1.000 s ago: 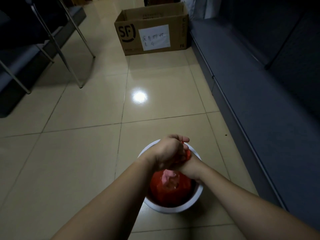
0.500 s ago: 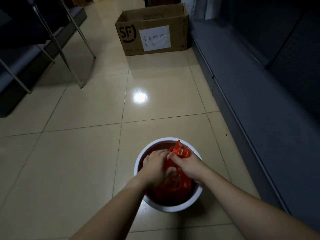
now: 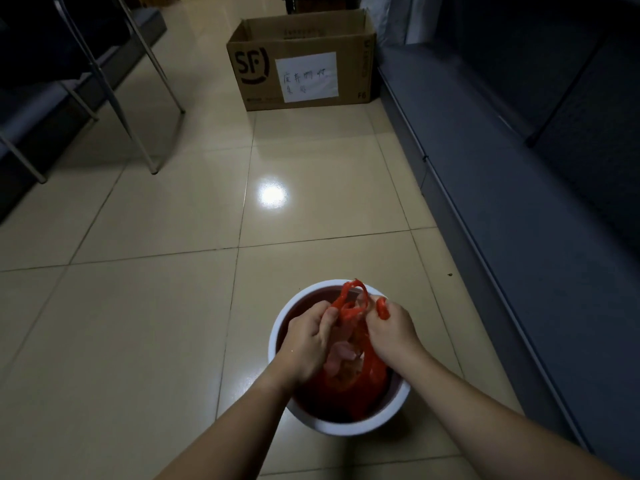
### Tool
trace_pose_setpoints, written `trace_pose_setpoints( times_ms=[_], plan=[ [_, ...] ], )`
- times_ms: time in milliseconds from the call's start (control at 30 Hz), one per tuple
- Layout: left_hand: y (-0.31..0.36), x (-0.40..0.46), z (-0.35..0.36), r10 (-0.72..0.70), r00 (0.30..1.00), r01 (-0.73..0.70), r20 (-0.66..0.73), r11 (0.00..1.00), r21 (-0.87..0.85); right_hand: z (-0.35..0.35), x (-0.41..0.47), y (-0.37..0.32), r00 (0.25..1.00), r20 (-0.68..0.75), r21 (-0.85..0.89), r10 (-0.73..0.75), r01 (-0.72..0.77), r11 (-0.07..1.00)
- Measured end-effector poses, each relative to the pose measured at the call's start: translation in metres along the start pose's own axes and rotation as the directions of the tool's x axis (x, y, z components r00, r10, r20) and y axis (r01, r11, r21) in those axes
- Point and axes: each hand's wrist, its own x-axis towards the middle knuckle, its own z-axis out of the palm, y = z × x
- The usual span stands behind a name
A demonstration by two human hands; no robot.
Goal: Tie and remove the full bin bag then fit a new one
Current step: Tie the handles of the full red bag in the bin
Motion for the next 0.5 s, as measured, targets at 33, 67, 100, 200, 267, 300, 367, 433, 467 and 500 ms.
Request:
trace_pose_setpoints(
  times_ms=[33, 67, 100, 200, 267, 300, 367, 433, 467, 500],
  plan=[
    [0.003, 0.000, 0.000, 0.007, 1.000, -0.007, 0.000, 1.000, -0.020, 0.004, 0.002, -0.001, 0.999, -0.027, 0.033, 0.040, -0.039, 0.999],
    [0.006, -0.001, 0.000, 0.006, 1.000, -0.006, -0.001, 0.999, -0.033, 0.008, 0.005, -0.001, 0.997, -0.030, 0.064, 0.070, -0.068, 0.996],
    [0.008, -0.002, -0.001, 0.008, 1.000, -0.008, 0.002, 0.999, -0.047, 0.009, 0.006, -0.006, 0.997, -0.002, 0.075, 0.081, -0.081, 0.994],
    [0.008, -0.004, -0.007, -0.024, 0.999, 0.027, 0.023, 0.993, -0.118, 0.014, 0.008, -0.018, 0.985, 0.168, 0.055, 0.050, -0.060, 0.997],
    [0.006, -0.002, -0.011, -0.068, 0.997, 0.071, 0.023, 0.979, -0.189, 0.018, 0.012, -0.020, 0.961, 0.269, 0.030, 0.065, -0.076, 0.997],
    [0.005, -0.002, -0.012, -0.093, 0.996, 0.092, 0.007, 0.969, -0.231, 0.020, 0.013, -0.020, 0.950, 0.305, 0.022, 0.069, -0.079, 0.997],
    [0.001, -0.002, -0.013, -0.161, 0.986, 0.135, -0.054, 0.936, -0.325, 0.024, 0.013, -0.021, 0.938, 0.347, 0.005, 0.018, -0.021, 1.000],
    [-0.001, -0.003, -0.013, -0.243, 0.966, 0.183, -0.088, 0.883, -0.433, 0.021, 0.008, -0.024, 0.930, 0.367, 0.039, -0.009, -0.006, 0.999],
    [-0.001, -0.004, -0.012, -0.283, 0.956, 0.209, -0.079, 0.844, -0.494, 0.020, 0.005, -0.024, 0.925, 0.379, 0.076, 0.000, -0.031, 0.997],
    [0.000, -0.005, -0.010, -0.317, 0.947, 0.235, -0.058, 0.802, -0.549, 0.019, 0.003, -0.024, 0.922, 0.386, 0.095, 0.005, -0.045, 0.995]
  ],
)
